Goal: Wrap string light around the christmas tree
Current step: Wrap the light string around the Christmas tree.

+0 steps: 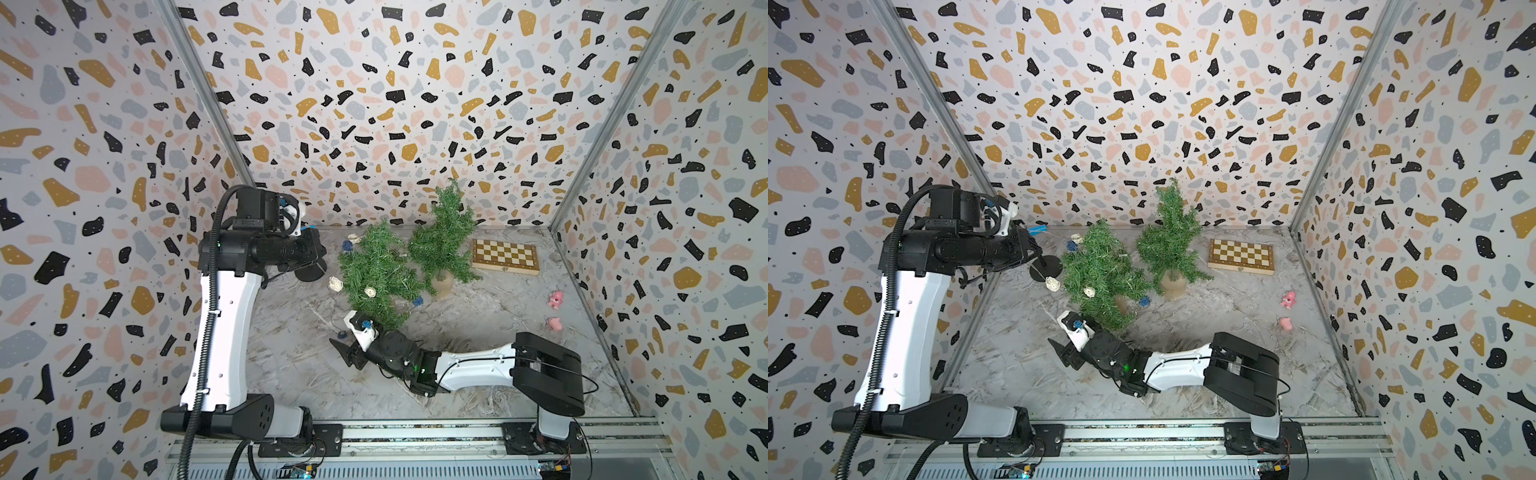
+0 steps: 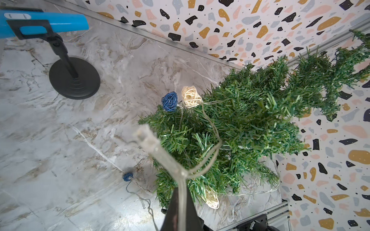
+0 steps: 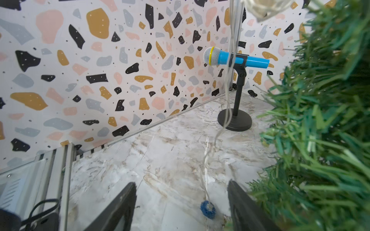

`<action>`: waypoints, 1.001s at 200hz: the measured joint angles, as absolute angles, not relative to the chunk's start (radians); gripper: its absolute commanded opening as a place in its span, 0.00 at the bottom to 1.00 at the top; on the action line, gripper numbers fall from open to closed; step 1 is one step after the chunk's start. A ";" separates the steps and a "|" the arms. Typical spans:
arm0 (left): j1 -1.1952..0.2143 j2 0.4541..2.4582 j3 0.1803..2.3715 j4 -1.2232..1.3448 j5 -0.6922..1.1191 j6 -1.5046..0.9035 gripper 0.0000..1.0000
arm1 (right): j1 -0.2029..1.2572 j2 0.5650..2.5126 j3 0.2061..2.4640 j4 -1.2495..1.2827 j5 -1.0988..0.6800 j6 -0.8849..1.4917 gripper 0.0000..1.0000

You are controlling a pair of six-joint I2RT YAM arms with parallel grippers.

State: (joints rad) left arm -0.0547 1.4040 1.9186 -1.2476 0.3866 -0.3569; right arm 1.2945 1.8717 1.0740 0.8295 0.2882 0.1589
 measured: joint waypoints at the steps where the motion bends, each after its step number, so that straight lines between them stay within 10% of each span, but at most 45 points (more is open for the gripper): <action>1: -0.055 1.404 1.919 -1.247 0.387 -0.357 0.00 | 1.295 1.873 1.076 0.830 0.290 0.160 0.75; 121: -0.063 1.378 1.858 -1.200 0.419 -0.387 0.00 | 1.271 2.023 1.304 0.701 0.450 0.357 0.65; 200: -0.063 1.370 1.853 -1.183 0.429 -0.388 0.00 | 1.271 2.043 1.294 0.714 0.455 0.382 0.12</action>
